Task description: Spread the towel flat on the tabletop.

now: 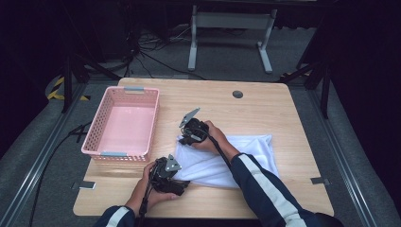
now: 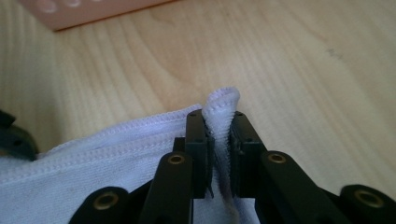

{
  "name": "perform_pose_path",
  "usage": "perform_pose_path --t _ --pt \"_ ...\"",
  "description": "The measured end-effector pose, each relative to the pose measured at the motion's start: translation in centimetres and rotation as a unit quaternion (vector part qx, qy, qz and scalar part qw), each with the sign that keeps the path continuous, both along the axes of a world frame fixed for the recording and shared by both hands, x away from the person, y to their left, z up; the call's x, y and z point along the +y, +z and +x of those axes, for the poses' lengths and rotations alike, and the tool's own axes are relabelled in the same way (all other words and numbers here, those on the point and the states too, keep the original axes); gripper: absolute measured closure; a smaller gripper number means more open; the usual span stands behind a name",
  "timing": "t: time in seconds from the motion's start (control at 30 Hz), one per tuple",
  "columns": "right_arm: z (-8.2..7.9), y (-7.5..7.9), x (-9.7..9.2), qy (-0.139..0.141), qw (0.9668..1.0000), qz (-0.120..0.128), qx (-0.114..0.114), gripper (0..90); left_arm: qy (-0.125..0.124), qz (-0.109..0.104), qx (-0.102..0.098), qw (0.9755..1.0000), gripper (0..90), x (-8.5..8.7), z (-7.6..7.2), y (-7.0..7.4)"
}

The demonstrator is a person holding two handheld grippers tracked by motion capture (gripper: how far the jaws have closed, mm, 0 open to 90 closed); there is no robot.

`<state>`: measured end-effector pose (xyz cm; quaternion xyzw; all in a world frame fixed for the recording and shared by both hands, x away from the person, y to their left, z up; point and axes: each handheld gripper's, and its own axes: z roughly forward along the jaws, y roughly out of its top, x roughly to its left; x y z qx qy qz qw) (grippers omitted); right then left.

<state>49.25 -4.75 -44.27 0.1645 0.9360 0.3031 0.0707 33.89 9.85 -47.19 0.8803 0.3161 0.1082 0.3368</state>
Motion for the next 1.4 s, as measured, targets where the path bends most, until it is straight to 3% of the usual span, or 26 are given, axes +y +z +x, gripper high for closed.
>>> perform_pose_path --t 0.17,0.27,0.3,0.33,0.4,0.43,0.5,0.57,0.63,0.67,0.73,0.77,0.87,1.07,1.1,1.17,1.2,1.27,1.3,1.4 --pt "0.4 1.3 0.2 -0.005 0.9992 0.035 -0.019 82.4 0.001 -0.001 -0.003 1.0000 16.3 0.1 0.4 0.0" --pt "0.4 2.5 0.0 -0.006 0.9977 0.062 -0.029 82.5 0.023 -0.007 -0.007 0.9997 29.9 0.8 0.6 0.3" --pt "0.5 2.8 -0.2 -0.008 0.9972 0.067 -0.032 82.6 0.026 -0.005 -0.006 0.9996 40.2 1.2 0.7 0.4" --pt "0.5 3.0 -0.3 -0.010 0.9968 0.072 -0.033 82.6 0.036 -0.016 0.000 0.9992 47.8 1.5 0.8 0.4" --pt "0.4 3.5 -0.6 -0.014 0.9955 0.085 -0.041 82.6 0.037 -0.025 0.007 0.9990 51.6 1.9 1.0 0.5" --pt "0.4 3.5 -0.6 -0.014 0.9955 0.085 -0.041 82.6 0.037 -0.025 0.007 0.9990 55.7 1.9 1.0 0.5" --pt "0.5 4.0 -1.0 -0.023 0.9938 0.101 -0.040 82.5 0.034 -0.026 0.013 0.9990 55.7 2.3 0.9 0.5" --pt "0.5 4.2 -1.3 -0.034 0.9929 0.103 -0.050 82.5 0.027 -0.033 0.023 0.9988 51.1 2.7 0.6 0.6" --pt "0.7 4.3 -1.6 -0.038 0.9924 0.104 -0.053 82.5 0.009 -0.024 0.020 0.9995 59.2 2.7 0.1 0.6" --pt "0.8 4.1 -1.6 -0.038 0.9928 0.102 -0.051 82.5 0.000 -0.017 0.018 0.9997 56.9 2.8 -0.1 0.7" --pt "0.8 3.9 -1.5 -0.034 0.9936 0.099 -0.044 82.5 0.014 -0.012 0.010 0.9998 43.5 2.8 -0.1 0.8" --pt "0.7 3.6 -1.2 -0.032 0.9943 0.092 -0.044 82.4 0.022 -0.016 0.010 0.9996 43.5 2.7 0.1 0.8" --pt "0.7 3.1 -0.5 -0.025 0.9951 0.087 -0.039 82.5 0.041 -0.029 0.017 0.9986 25.4 2.5 1.1 0.5" --pt "0.5 3.3 -0.3 -0.006 0.9946 0.098 -0.032 82.6 0.069 -0.042 0.015 0.9966 23.9 1.6 2.1 0.1" --pt "0.4 3.6 -0.3 -0.006 0.9936 0.108 -0.033 82.6 0.073 -0.035 0.007 0.9967 28.1 1.5 2.4 0.2" --pt "0.3 3.8 -0.3 -0.002 0.9931 0.114 -0.029 82.6 0.078 -0.037 0.007 0.9962 37.1 1.5 2.4 0.2" --pt "0.3 4.0 -0.4 -0.002 0.9928 0.115 -0.033 82.6 0.075 -0.033 0.004 0.9966 37.1 1.5 2.5 0.4" --pt "0.1 4.6 -0.4 0.000 0.9916 0.122 -0.043 82.7 0.070 -0.026 0.005 0.9972 62.3 1.4 2.3 0.5" --pt "0.0 4.8 -0.5 -0.004 0.9914 0.122 -0.047 82.6 0.070 -0.025 0.003 0.9972 69.6 1.5 2.1 0.6" --pt "-0.1 5.2 -0.5 -0.009 0.9909 0.121 -0.060 82.9 0.052 -0.022 -0.010 0.9983 75.5 2.2 1.3 1.3"
